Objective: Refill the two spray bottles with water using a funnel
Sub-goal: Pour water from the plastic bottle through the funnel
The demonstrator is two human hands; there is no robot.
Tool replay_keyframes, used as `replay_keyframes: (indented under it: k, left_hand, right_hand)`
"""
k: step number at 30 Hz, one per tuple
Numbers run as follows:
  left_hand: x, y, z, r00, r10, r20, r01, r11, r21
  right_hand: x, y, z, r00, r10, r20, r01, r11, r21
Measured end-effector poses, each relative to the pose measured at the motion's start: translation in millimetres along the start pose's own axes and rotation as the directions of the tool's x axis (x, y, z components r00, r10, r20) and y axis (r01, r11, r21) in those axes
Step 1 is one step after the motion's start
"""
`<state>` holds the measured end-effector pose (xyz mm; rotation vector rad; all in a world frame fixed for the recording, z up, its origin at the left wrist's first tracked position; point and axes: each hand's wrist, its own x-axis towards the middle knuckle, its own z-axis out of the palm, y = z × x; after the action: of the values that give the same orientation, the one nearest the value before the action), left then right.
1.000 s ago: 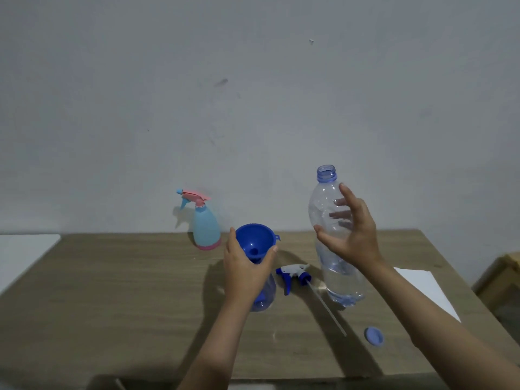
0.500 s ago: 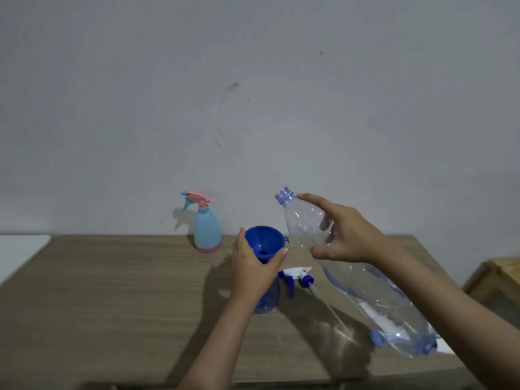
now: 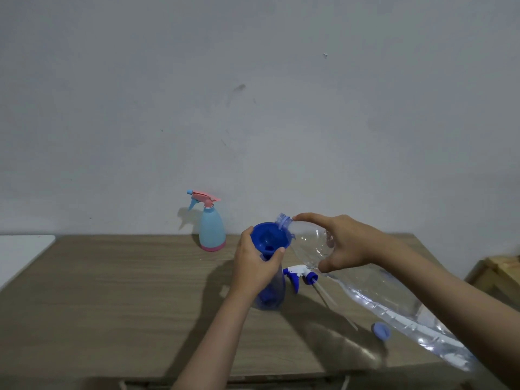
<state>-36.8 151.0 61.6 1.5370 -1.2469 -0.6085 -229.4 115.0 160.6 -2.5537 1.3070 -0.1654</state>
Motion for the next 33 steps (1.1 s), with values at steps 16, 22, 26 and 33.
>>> replay_keyframes:
  k: [16,22,26,33]
  left_hand:
    - [6.0,-5.7,-3.3,0.999,-0.043,-0.006,0.043,0.999,0.001]
    - [5.8,-4.5,-4.3,0.999,-0.037,-0.002,0.037,0.999,-0.011]
    - [6.2,-3.8,-4.4,0.999,-0.049,-0.001,0.049,0.999,-0.014]
    - [4.5,-0.4,-4.4,0.999,-0.054,0.006,0.054,0.998,-0.017]
  right_hand:
    - [-6.8,-11.5,-6.4,0.996,0.022,0.091,-0.012,0.995,-0.103]
    - [-8.0,-11.8,-7.2,0.995,0.020,0.101,-0.008,0.993,-0.119]
    - [-7.7,-12.3,-7.5,0.994,0.027,0.107,-0.014,0.993,-0.120]
    - [-9.0,-11.9,-12.8,0.991,0.028,0.127,-0.010,0.990,-0.140]
